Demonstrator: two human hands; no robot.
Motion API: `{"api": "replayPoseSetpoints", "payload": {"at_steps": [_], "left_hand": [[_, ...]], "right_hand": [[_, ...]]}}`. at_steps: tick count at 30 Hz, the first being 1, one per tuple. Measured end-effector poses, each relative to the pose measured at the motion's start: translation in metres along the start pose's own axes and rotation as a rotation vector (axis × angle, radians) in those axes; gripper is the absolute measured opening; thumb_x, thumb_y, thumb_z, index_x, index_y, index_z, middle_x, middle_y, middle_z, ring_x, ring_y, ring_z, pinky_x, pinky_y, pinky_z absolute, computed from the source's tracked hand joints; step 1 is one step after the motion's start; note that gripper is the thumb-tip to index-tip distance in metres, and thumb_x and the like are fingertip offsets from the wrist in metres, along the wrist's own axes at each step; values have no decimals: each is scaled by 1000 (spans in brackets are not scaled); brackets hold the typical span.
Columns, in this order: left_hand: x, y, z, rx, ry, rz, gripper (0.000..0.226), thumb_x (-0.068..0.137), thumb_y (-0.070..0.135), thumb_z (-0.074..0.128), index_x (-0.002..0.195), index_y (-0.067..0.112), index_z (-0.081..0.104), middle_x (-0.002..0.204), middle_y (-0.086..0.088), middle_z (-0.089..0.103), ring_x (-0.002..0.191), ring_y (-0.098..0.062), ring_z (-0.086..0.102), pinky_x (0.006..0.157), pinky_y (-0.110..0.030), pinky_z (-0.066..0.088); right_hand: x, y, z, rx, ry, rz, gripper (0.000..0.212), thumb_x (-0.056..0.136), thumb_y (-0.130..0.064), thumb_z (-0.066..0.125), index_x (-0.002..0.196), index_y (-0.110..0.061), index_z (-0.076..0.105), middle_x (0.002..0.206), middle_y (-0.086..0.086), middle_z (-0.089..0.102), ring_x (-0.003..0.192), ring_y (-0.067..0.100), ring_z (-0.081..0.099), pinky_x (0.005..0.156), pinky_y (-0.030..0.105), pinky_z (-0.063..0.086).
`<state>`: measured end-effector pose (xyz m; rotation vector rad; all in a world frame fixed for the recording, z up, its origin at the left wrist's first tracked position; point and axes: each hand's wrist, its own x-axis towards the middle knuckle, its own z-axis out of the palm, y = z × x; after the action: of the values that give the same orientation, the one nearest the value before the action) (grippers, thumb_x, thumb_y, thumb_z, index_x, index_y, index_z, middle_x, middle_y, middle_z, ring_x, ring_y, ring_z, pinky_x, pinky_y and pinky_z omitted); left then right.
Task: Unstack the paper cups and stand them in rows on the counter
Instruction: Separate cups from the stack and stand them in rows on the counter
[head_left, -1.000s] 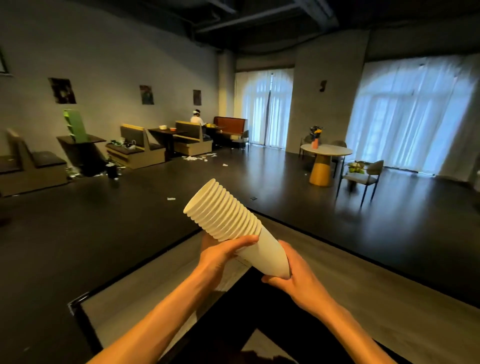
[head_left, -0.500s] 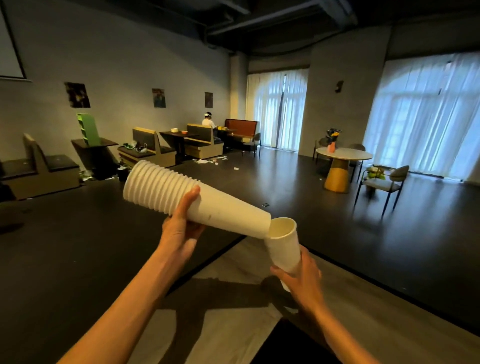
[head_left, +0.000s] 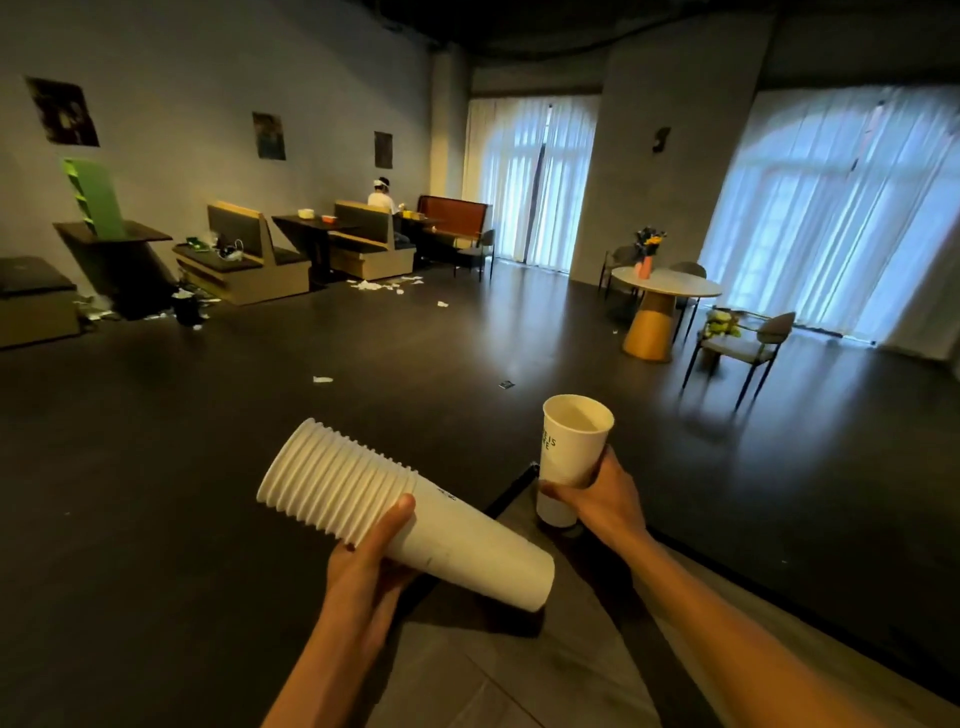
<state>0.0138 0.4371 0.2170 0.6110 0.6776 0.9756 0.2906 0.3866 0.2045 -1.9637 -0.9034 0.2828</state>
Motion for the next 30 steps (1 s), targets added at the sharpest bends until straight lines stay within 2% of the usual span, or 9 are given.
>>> {"api": "replayPoseSetpoints", "payload": {"at_steps": [9,14,16,18,20,22,24,26,30], "left_hand": [[26,-18,-16,-60,-24,-37,70,68,20,72,134,19,51,129,-12,63,118,-32,60,100,-54,47],[28,-28,-11,-71,-43,-54,52,70,16,69,119,22,57,124,-11,64,114,-29,61,86,-46,51],[27,-31,-10,-77,-44,-57,58,64,18,78,117,23,57,122,-10,64,113,-28,61,85,-45,52],[26,-29,-7,-77,-51,-71,88,38,27,98,116,24,58,119,-8,66,111,-27,63,84,-45,53],[25,-30,-5,-92,-39,-83,105,23,31,100,119,23,58,122,-9,66,112,-27,63,87,-47,54],[24,-31,-3,-150,-47,-110,107,26,27,99,124,21,57,127,-12,64,116,-29,62,90,-49,53],[21,-32,2,-196,-68,-139,113,29,24,99,132,16,54,133,-15,61,120,-32,60,92,-51,55],[15,-31,9,-214,-103,-145,114,31,23,99,135,14,52,133,-18,60,121,-34,60,89,-50,58],[8,-30,20,-276,-55,-134,57,66,12,76,117,22,53,125,-13,60,116,-34,58,98,-57,49]], "right_hand": [[37,10,34,-31,64,6,104,59,-42,91,144,-20,35,140,6,54,126,28,54,100,52,49],[34,20,32,-63,12,47,95,60,-35,92,137,-15,40,137,9,55,125,28,55,101,48,50],[25,26,30,-61,10,85,87,61,-39,91,127,-14,42,126,8,59,111,25,61,91,41,55],[9,25,22,-65,17,107,67,65,-47,86,109,-15,48,103,7,63,86,18,63,74,33,57],[-6,20,11,-26,-177,140,52,70,-58,75,99,-19,58,93,5,67,79,13,64,71,30,56],[-19,9,-1,25,-551,169,54,69,-68,67,104,-27,65,104,0,69,92,11,65,83,30,54],[-29,-4,-9,-56,-799,156,62,73,-69,68,121,-31,59,120,-9,61,109,7,58,94,26,47],[-36,-19,-14,-194,-875,101,69,76,-60,70,132,-26,51,121,-12,55,109,3,54,92,21,46],[-46,-38,-16,-363,-820,-14,61,70,-56,78,119,-25,58,110,-14,57,105,5,56,92,24,51]]}}
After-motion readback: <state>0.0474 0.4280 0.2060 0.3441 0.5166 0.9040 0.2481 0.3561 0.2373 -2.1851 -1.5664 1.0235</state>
